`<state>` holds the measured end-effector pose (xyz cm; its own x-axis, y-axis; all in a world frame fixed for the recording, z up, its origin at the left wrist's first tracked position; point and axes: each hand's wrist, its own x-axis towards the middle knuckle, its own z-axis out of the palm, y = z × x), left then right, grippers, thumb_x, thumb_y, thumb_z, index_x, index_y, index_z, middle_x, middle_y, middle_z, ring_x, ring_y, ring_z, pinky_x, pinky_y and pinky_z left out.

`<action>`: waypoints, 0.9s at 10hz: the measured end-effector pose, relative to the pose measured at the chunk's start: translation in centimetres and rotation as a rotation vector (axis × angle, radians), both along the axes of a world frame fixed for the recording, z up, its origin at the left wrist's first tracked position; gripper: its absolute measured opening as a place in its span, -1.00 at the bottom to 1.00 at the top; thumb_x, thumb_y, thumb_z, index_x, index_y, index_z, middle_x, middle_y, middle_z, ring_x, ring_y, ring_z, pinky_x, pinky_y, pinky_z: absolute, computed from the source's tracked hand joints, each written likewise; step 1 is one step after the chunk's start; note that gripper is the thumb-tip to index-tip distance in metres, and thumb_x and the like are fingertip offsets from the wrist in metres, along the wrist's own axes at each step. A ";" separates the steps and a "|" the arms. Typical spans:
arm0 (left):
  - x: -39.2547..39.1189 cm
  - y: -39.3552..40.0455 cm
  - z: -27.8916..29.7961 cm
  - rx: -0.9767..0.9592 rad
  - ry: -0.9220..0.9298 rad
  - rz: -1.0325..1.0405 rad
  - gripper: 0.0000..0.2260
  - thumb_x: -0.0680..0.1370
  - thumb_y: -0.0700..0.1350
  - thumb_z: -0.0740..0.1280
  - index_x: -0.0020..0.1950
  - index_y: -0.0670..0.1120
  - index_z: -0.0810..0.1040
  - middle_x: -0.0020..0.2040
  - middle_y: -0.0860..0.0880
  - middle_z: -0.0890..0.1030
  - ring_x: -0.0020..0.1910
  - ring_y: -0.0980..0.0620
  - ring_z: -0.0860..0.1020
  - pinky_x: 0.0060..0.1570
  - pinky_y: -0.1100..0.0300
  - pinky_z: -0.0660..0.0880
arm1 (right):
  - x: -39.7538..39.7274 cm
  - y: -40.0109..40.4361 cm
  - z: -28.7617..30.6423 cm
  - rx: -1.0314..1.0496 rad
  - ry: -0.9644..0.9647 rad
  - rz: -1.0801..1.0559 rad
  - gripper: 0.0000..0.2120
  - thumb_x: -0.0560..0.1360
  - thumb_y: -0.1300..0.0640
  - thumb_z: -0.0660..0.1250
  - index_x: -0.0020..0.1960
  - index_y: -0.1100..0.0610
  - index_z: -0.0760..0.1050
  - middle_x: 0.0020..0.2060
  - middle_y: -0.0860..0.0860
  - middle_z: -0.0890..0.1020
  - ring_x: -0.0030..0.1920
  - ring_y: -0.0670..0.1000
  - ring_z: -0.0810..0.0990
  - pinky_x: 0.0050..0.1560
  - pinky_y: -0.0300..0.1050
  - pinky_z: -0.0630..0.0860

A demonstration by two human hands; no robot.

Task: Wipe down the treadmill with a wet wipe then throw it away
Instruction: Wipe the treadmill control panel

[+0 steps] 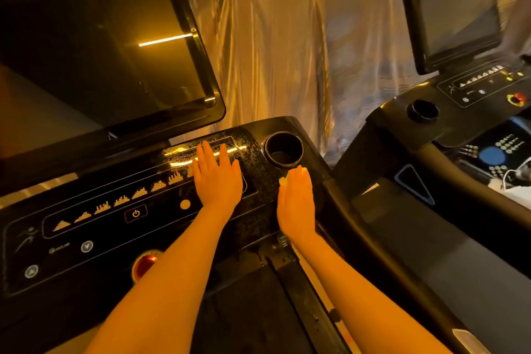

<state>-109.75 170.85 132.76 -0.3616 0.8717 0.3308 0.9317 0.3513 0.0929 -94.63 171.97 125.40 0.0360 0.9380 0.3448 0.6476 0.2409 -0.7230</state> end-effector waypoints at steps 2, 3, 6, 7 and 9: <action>1.0 1.7 -0.1 -0.003 0.010 0.007 -0.48 0.69 0.09 0.00 0.61 -0.07 0.02 0.59 -0.22 -0.09 0.57 -0.18 -0.12 0.53 -0.05 -0.11 | 0.2 2.0 -1.2 -0.007 0.056 -0.026 -0.54 0.60 0.10 0.22 0.42 0.31 0.26 0.36 0.23 0.39 0.38 0.21 0.38 0.36 0.15 0.38; 1.0 1.8 -0.6 -0.014 0.084 0.018 -0.46 0.68 0.11 0.00 0.61 -0.09 0.00 0.59 -0.23 -0.07 0.57 -0.20 -0.10 0.53 -0.06 -0.09 | 1.4 3.7 -0.9 -0.052 -0.010 -0.003 -0.45 0.61 -0.04 0.20 0.45 0.29 0.24 0.42 0.21 0.34 0.45 0.19 0.30 0.41 0.13 0.32; 0.6 1.8 -0.6 0.034 0.096 -0.038 -0.43 0.65 0.16 -0.06 0.59 -0.11 0.10 0.59 -0.21 0.02 0.57 -0.17 -0.01 0.52 -0.02 -0.01 | 4.6 8.1 -0.3 0.136 -0.028 0.192 -0.36 0.51 -0.43 -0.09 -0.03 0.15 0.34 -0.06 0.07 0.44 0.08 0.13 0.43 0.20 0.09 0.42; 0.8 1.9 -0.5 0.047 0.086 -0.031 -0.36 0.60 0.21 -0.17 0.59 -0.10 0.11 0.59 -0.20 0.03 0.57 -0.16 -0.01 0.51 -0.01 -0.03 | 5.1 9.4 0.5 0.139 0.033 0.287 -0.43 0.51 -0.40 -0.03 -0.09 0.13 0.30 -0.16 -0.01 0.35 -0.09 -0.05 0.31 0.06 -0.10 0.33; 0.7 2.0 -0.8 0.092 0.083 -0.048 -0.30 0.56 0.24 -0.21 0.56 -0.13 0.20 0.57 -0.23 0.11 0.56 -0.19 0.08 0.51 -0.06 0.07 | 4.8 13.0 1.0 0.061 0.150 0.361 -0.43 0.52 -0.37 0.00 -0.11 0.17 0.31 -0.18 0.05 0.36 -0.15 -0.05 0.27 0.00 -0.15 0.28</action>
